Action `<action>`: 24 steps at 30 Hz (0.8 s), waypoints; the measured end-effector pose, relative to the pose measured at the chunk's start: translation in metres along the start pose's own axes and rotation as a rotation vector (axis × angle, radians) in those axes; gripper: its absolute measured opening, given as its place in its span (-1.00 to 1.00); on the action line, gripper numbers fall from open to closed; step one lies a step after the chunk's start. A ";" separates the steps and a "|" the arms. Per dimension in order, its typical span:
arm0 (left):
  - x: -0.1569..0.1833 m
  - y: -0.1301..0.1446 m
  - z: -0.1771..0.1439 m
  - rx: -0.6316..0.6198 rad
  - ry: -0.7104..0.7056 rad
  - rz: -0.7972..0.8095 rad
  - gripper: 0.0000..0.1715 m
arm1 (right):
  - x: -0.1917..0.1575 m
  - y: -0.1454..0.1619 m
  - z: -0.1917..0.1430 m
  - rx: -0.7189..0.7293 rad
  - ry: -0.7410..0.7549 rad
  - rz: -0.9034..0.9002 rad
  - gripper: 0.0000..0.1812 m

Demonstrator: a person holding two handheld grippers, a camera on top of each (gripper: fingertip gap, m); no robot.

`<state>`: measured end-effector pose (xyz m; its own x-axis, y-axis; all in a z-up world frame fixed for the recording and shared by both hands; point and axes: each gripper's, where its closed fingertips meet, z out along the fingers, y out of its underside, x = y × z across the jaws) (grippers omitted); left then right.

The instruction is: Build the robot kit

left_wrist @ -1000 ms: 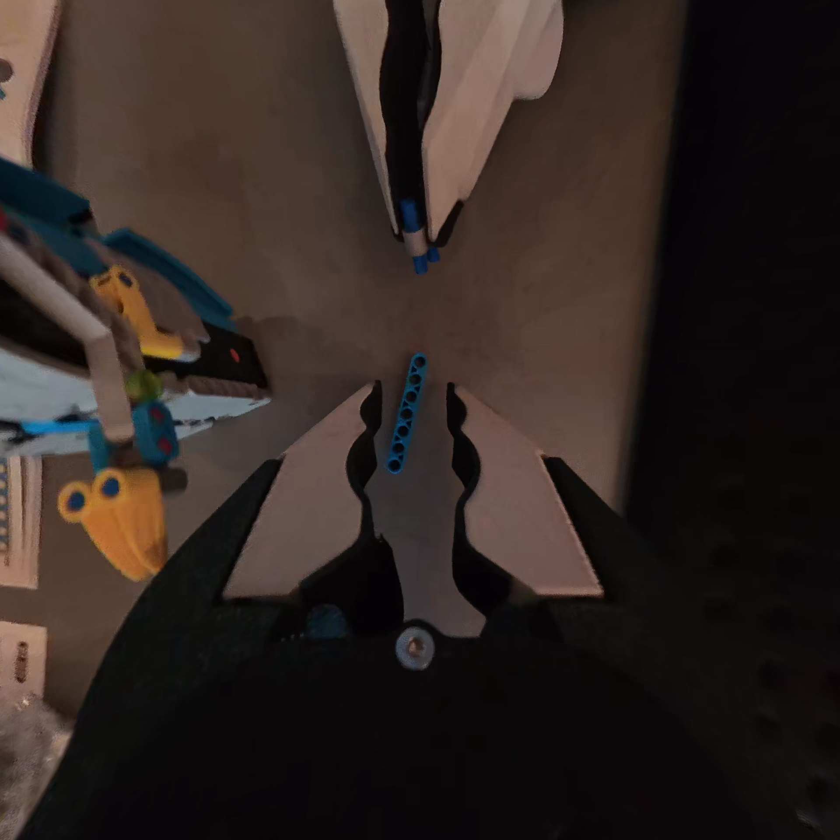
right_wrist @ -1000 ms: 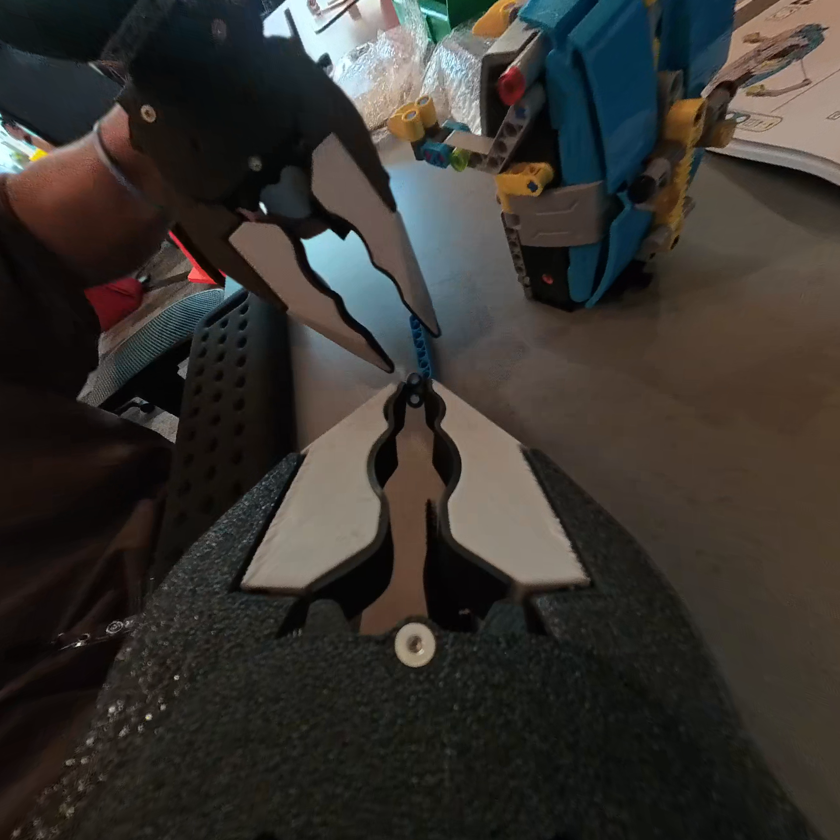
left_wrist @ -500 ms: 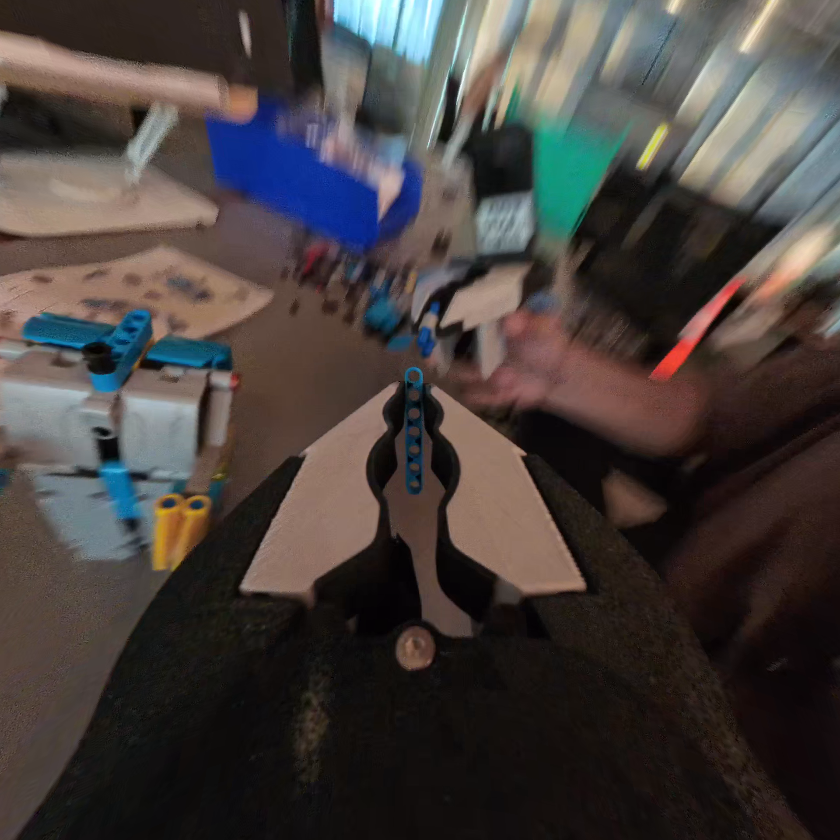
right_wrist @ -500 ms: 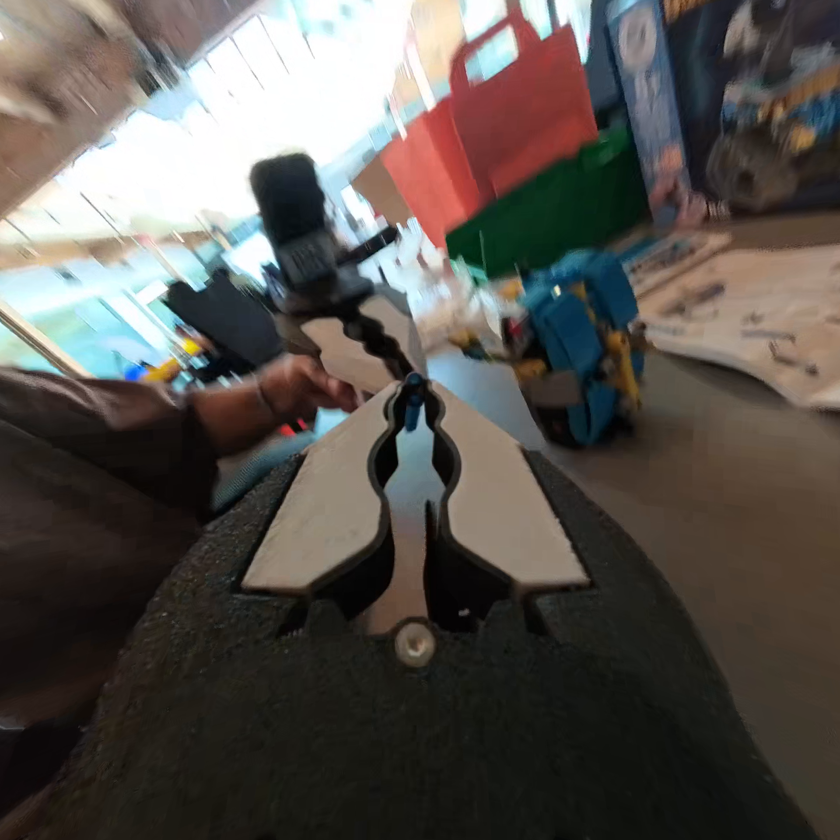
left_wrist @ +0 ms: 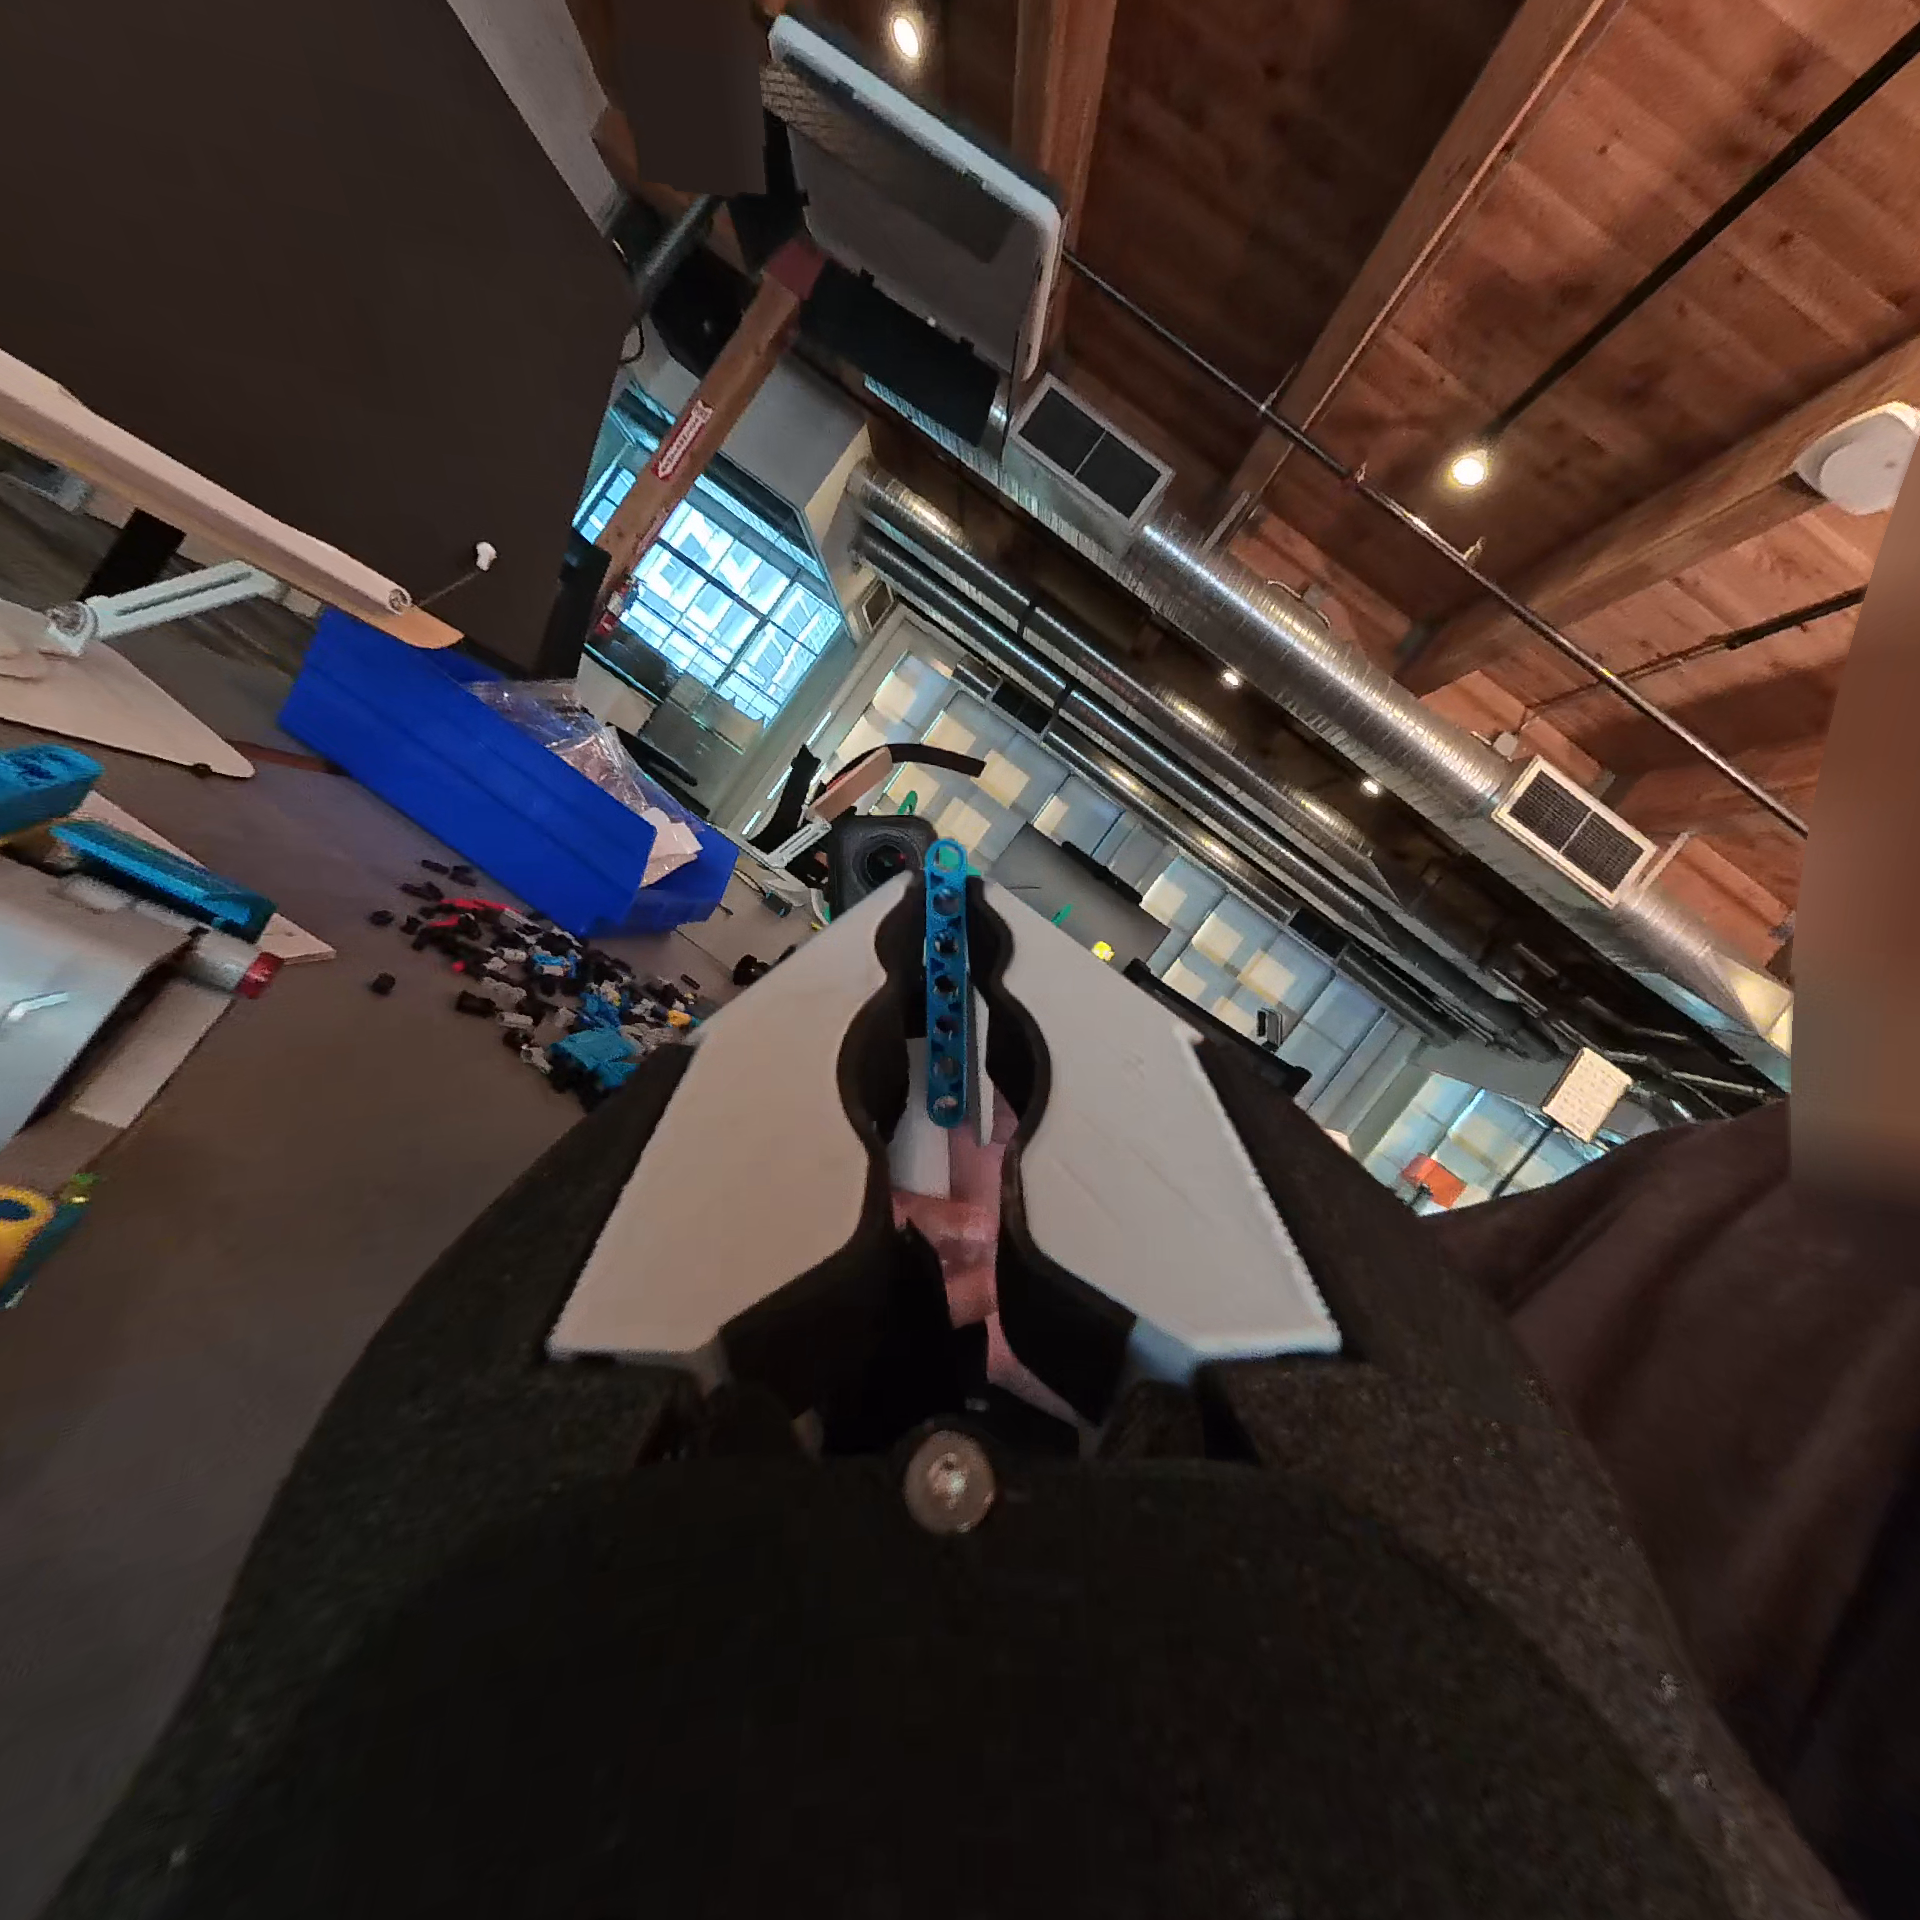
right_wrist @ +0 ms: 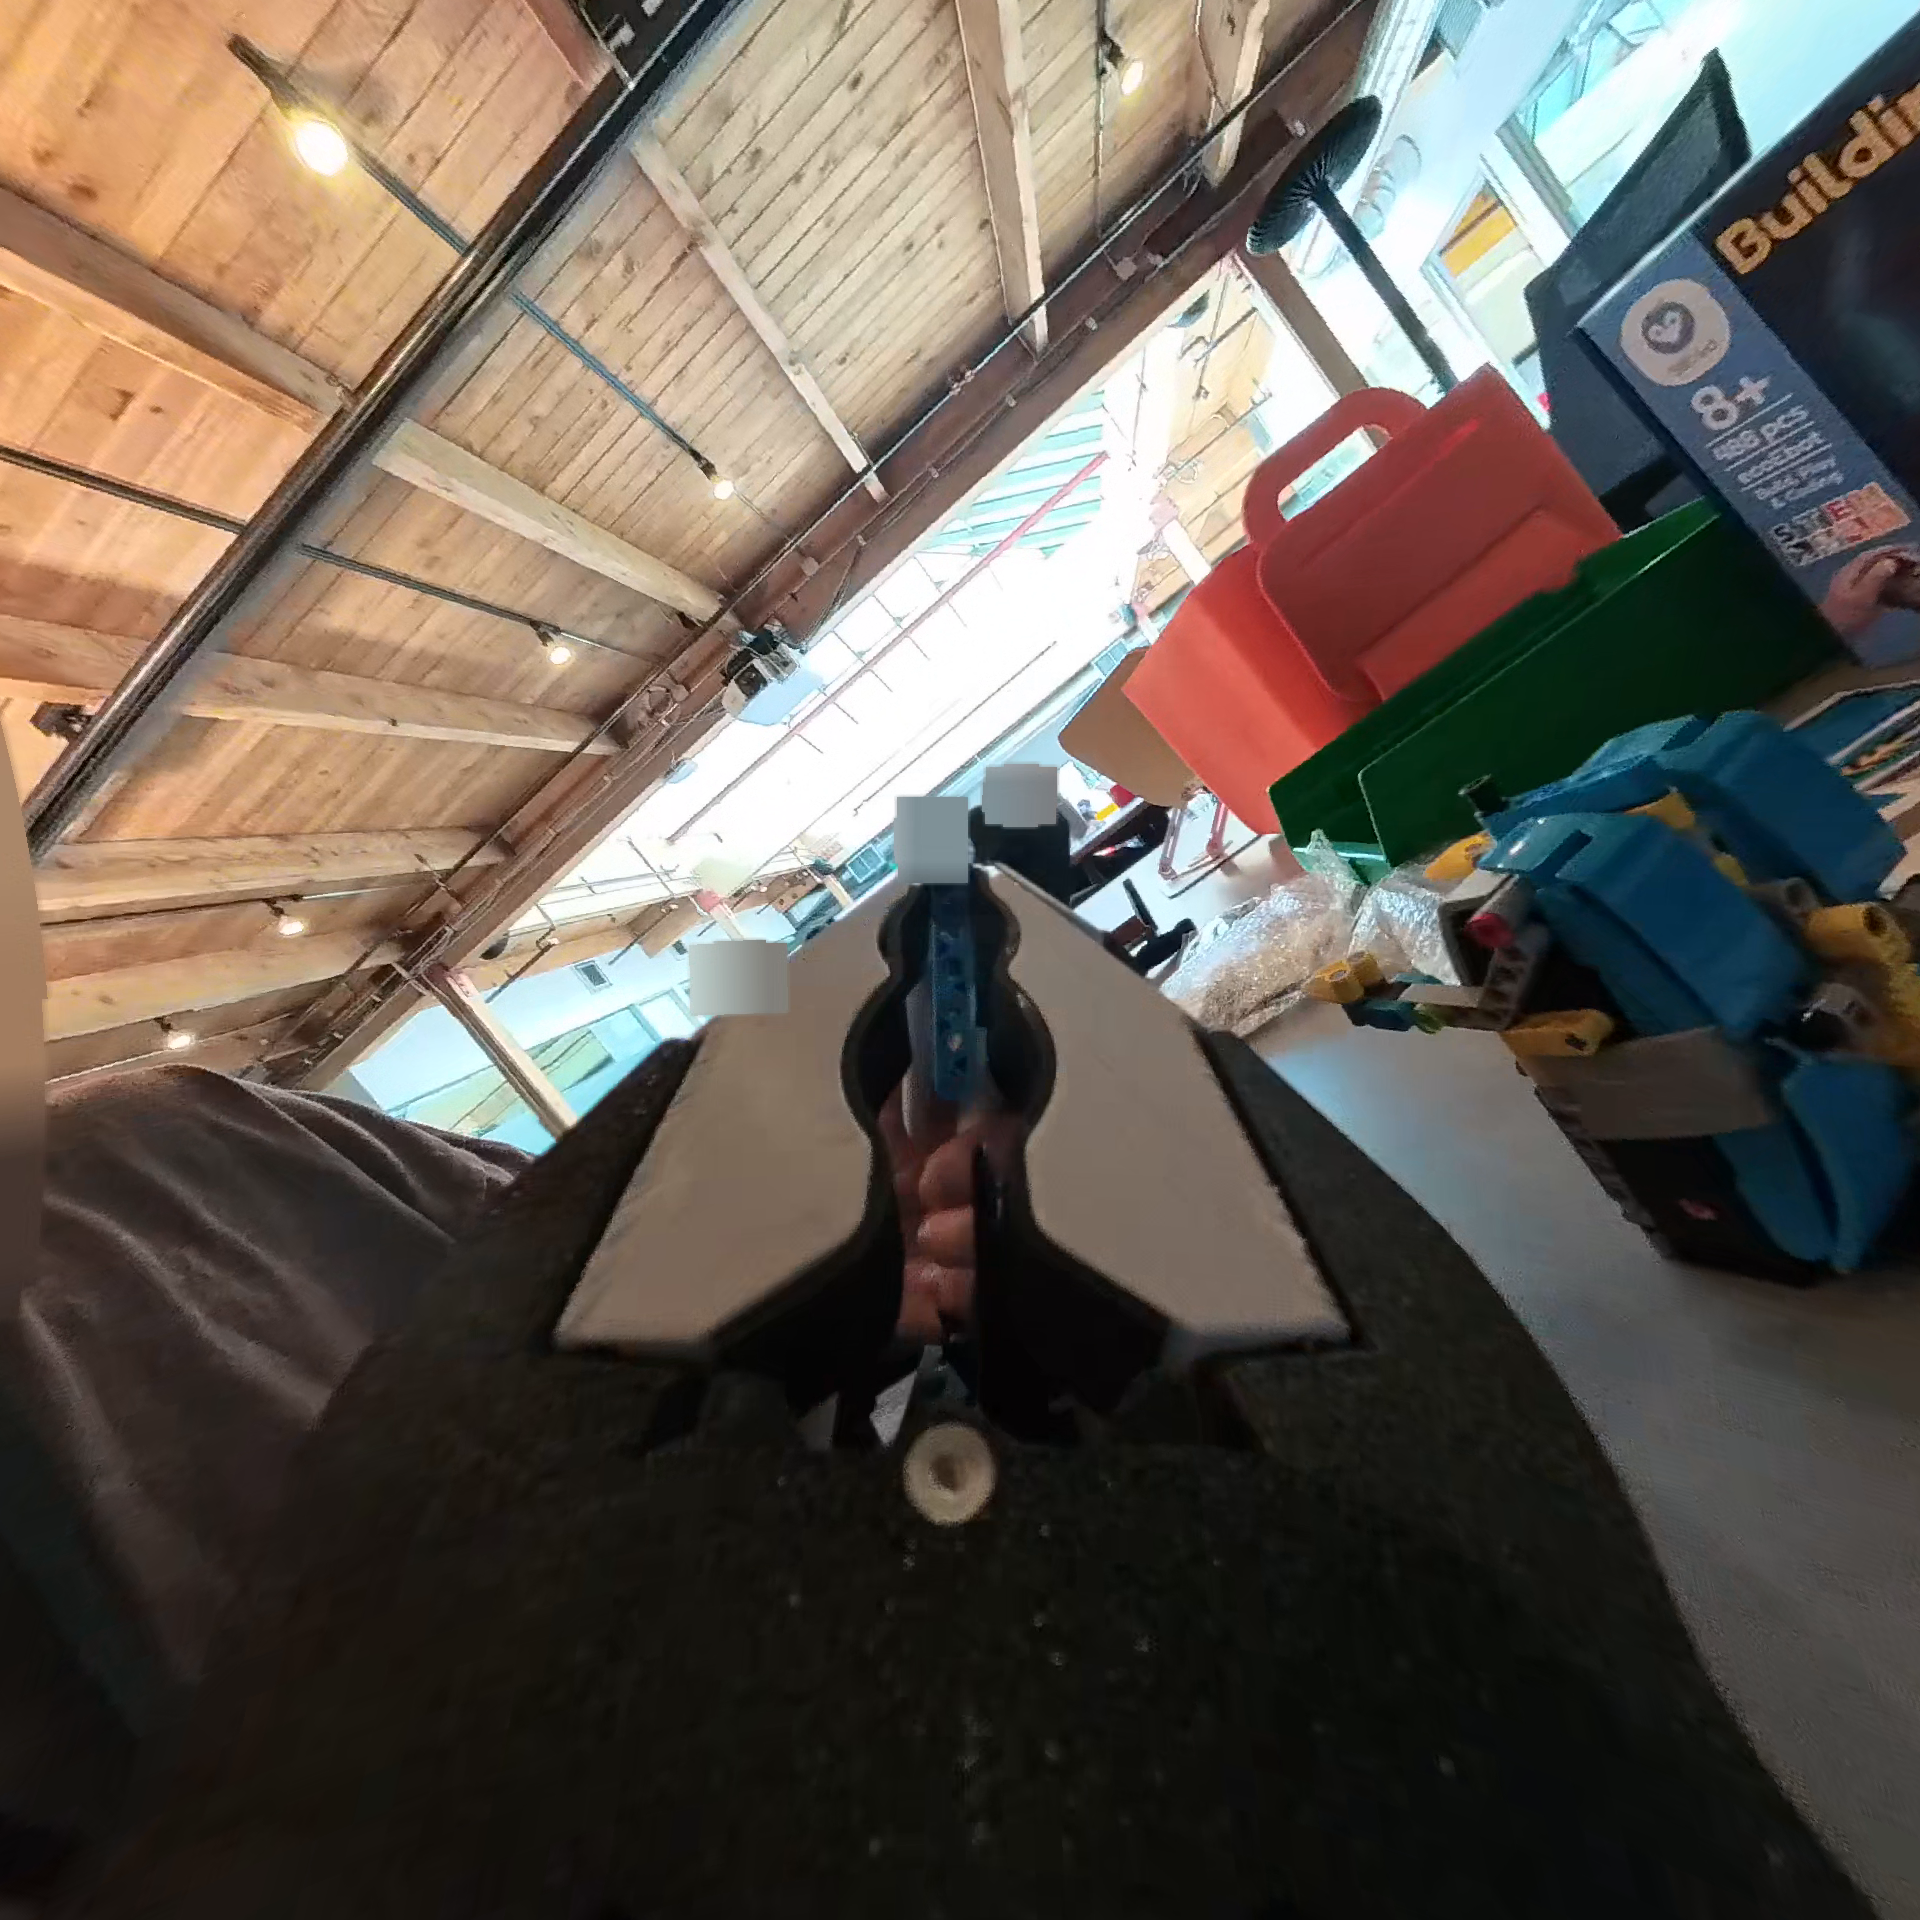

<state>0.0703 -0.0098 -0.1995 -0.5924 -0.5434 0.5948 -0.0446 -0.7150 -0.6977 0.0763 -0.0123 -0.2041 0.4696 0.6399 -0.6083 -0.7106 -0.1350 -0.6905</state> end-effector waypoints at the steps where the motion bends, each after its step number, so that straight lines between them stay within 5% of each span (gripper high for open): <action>1: -0.001 0.000 0.000 0.003 -0.010 0.008 -0.92 | 0.001 0.001 0.000 -0.003 0.003 0.002 -0.94; 24: -0.002 0.013 -0.005 -0.044 0.030 0.011 -0.92 | 0.001 0.008 -0.003 -0.093 0.034 -0.113 -0.93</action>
<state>0.0664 -0.0157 -0.2119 -0.6171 -0.5371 0.5750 -0.0727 -0.6888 -0.7213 0.0724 -0.0148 -0.2109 0.5624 0.6295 -0.5362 -0.6009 -0.1343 -0.7880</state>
